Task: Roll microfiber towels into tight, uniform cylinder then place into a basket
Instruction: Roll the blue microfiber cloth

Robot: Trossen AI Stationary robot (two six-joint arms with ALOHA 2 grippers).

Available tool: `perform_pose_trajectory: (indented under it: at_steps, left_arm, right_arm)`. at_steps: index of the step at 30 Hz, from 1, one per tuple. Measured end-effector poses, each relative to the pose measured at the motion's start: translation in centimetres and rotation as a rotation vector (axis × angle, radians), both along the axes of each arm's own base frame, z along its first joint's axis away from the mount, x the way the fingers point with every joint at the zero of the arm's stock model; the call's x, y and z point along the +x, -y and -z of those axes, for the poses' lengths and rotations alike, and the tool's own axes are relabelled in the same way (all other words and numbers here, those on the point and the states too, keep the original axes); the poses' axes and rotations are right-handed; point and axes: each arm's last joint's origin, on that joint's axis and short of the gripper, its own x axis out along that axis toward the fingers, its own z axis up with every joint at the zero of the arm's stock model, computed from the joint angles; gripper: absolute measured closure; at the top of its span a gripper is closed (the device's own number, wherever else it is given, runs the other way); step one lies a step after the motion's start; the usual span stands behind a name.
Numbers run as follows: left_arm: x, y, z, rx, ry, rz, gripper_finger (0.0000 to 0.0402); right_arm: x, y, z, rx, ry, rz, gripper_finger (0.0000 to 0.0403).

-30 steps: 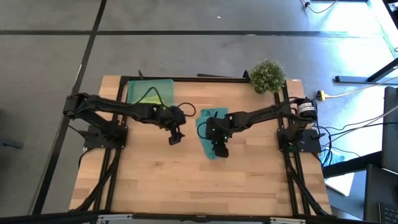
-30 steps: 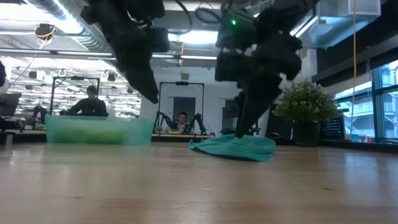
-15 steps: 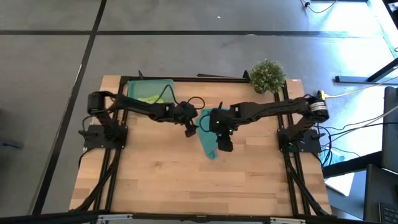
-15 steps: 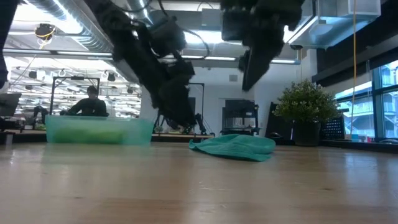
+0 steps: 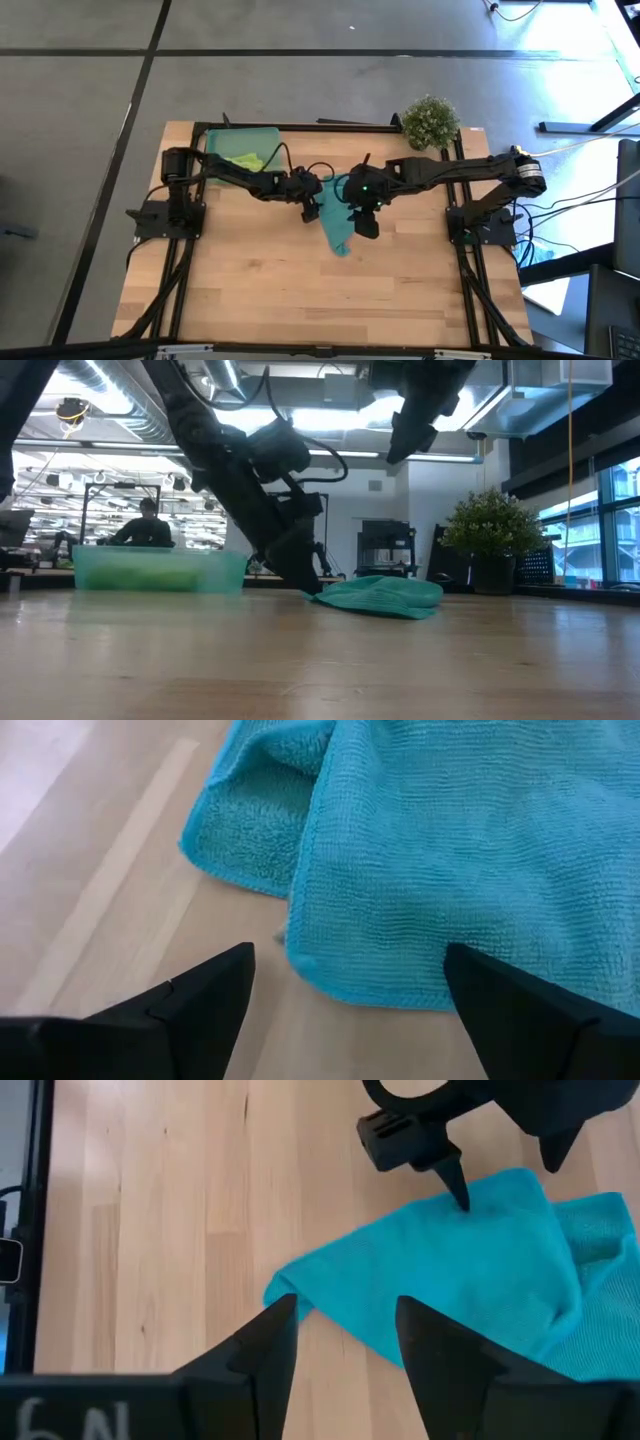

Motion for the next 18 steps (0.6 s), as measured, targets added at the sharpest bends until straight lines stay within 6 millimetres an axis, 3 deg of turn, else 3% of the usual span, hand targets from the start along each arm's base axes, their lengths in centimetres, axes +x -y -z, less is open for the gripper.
perform_pose_trajectory:
  at_steps: [8,18]
  left_arm:
    - [0.22,-0.01,0.35,-0.001,0.006,0.002,0.0128]
    - [0.08,0.17,0.25,-0.035,0.001,0.031,0.0232]
  right_arm:
    - [0.01,0.00,0.00,-0.013,0.005,-0.020,0.0231]
    - [-0.07,0.01,0.05,-0.013,-0.005,-0.020,0.0231]
